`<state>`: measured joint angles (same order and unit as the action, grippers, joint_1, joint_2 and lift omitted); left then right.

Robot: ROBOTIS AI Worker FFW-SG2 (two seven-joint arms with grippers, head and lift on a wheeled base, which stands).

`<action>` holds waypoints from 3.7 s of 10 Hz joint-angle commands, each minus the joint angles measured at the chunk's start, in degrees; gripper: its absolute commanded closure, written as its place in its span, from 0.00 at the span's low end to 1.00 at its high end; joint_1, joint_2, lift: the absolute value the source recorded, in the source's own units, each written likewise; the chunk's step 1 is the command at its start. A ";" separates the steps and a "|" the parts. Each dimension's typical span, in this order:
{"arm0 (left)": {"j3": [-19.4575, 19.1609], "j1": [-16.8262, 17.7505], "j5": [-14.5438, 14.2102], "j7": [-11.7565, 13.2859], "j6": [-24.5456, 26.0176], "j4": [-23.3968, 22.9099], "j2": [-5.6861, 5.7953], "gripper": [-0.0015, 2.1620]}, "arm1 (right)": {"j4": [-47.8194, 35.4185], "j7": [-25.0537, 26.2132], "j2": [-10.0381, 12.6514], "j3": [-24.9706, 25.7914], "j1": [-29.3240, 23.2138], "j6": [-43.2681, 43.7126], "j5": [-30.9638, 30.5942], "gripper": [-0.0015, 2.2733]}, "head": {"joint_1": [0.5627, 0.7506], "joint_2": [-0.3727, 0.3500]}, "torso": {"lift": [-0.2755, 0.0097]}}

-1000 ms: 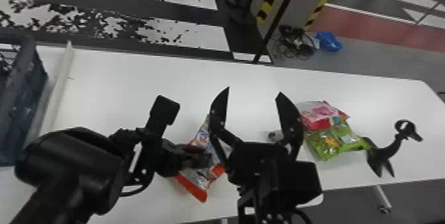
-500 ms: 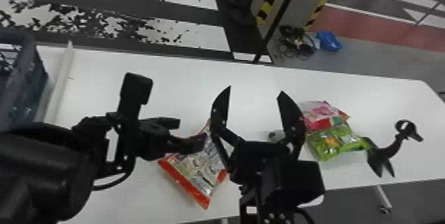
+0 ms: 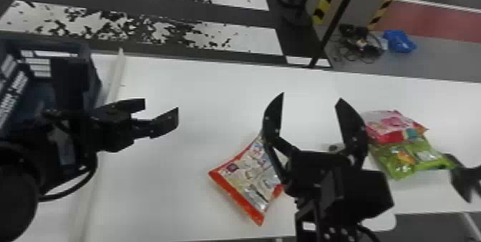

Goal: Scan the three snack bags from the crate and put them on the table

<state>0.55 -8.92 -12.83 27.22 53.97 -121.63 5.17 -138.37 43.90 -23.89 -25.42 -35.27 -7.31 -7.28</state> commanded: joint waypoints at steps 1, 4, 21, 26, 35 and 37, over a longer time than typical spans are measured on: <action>-3.54 -3.38 -0.17 -3.40 -1.81 -4.32 0.10 0.01 | 1.00 -0.31 0.25 -0.16 0.46 -0.04 0.86 0.03 | 0.70 0.33 | 0.64; -5.47 -11.29 3.34 -8.33 -14.64 -12.84 0.10 0.04 | 3.98 -3.56 1.57 -0.33 1.52 -0.74 2.53 0.03 | 0.70 0.50 | 0.64; -11.27 -17.10 2.11 -8.50 -33.27 -10.65 1.15 0.03 | 8.55 -11.12 5.96 -5.25 2.13 -36.42 23.36 0.98 | 0.70 0.88 | 0.64; -10.74 -16.48 2.11 -8.33 -32.92 -10.65 0.98 0.03 | 12.42 -9.18 6.40 -0.51 2.22 -35.90 26.08 0.98 | 0.70 0.81 | 0.64; -10.04 -16.66 2.29 -7.89 -32.04 -11.26 0.36 0.03 | 13.30 -8.48 9.21 9.69 3.19 -34.66 26.17 0.98 | 0.70 0.61 | 0.64; -10.13 -16.83 2.46 -7.71 -31.69 -11.44 0.36 0.03 | 10.31 -8.48 9.13 9.69 1.08 -37.65 27.58 0.98 | 0.70 0.57 | 0.64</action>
<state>-9.51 -25.72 -10.45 19.49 22.12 -133.05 5.54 -126.43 35.41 -14.70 -15.64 -33.03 -43.43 19.77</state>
